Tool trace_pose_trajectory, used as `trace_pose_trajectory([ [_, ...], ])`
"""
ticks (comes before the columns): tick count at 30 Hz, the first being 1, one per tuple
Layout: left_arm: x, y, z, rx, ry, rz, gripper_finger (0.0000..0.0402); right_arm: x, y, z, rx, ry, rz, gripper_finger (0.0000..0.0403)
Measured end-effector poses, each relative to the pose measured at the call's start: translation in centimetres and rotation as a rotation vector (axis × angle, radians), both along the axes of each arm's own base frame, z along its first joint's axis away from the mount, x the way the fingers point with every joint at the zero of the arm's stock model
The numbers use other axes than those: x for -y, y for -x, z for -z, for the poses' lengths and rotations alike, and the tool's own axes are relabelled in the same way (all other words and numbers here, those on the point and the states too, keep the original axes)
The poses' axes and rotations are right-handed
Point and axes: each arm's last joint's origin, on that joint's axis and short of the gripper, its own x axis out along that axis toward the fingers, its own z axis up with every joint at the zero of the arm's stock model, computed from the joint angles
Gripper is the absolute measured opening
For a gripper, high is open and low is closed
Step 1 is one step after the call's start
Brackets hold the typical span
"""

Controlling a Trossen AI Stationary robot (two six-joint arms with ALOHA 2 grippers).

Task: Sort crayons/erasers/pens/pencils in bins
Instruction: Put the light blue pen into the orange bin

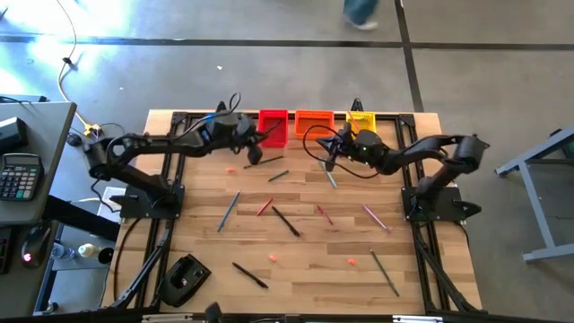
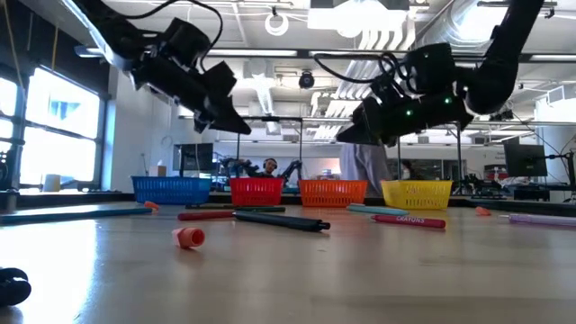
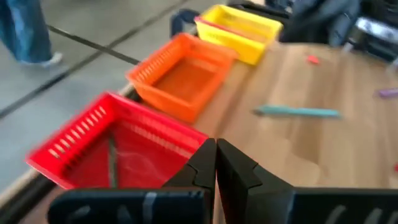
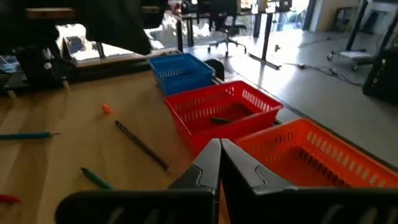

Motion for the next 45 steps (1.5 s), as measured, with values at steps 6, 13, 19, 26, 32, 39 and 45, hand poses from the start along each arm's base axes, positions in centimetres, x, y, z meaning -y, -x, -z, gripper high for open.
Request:
trace_pose_trajectory([
  [6, 2.3, 0.5, 1.5, 0.156, -0.083, 0.087, 0.0, -1.7, -0.4, -2.4, -0.181, -0.093, 0.051, 0.0],
  [13, 4.2, 2.2, 3.2, 0.279, -0.161, 0.108, 0.0, -3.7, -1.8, -5.6, -0.439, -0.311, 0.092, 0.0],
  [19, 5.0, 4.1, 4.1, 0.36, -0.203, 0.08, 0.0, -4.5, -3.0, -6.3, -0.601, -0.478, 0.162, 0.0],
  [26, 5.1, 5.4, 4.8, 0.377, -0.212, 0.049, 0.0, -4.1, -4.1, -3.6, -0.722, -0.612, 0.236, 0.0034],
  [32, 4.9, 5.5, 4.8, 0.375, -0.213, 0.041, 0.0, -3.8, -4.8, -0.6, -0.787, -0.704, 0.311, 0.0093],
  [39, 4.9, 5.5, 4.8, 0.373, -0.213, 0.042, 0.0, -3.1, -5.2, 1.6, -0.817, -0.752, 0.381, 0.011],
  [45, 5.0, 5.5, 4.9, 0.368, -0.21, 0.042, 0.0, -3.0, -5.3, 2.3, -0.832, -0.749, 0.396, 0.009],
])
